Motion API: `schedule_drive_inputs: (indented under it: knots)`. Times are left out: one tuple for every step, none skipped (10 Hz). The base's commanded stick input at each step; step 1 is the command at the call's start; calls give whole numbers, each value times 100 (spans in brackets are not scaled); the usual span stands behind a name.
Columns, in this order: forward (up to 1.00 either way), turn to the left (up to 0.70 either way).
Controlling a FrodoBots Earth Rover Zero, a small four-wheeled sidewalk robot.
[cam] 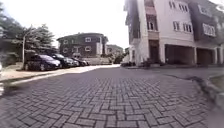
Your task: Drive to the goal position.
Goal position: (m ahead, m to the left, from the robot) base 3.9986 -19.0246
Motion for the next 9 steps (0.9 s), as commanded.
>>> schedule_drive_inputs:
  knots:
    - [69,-27]
    - [69,-34]
    - [69,-24]
    - [69,3]
    - [69,3]
    - [69,-35]
    - [69,-35]
    - [69,-22]
    - [69,3]
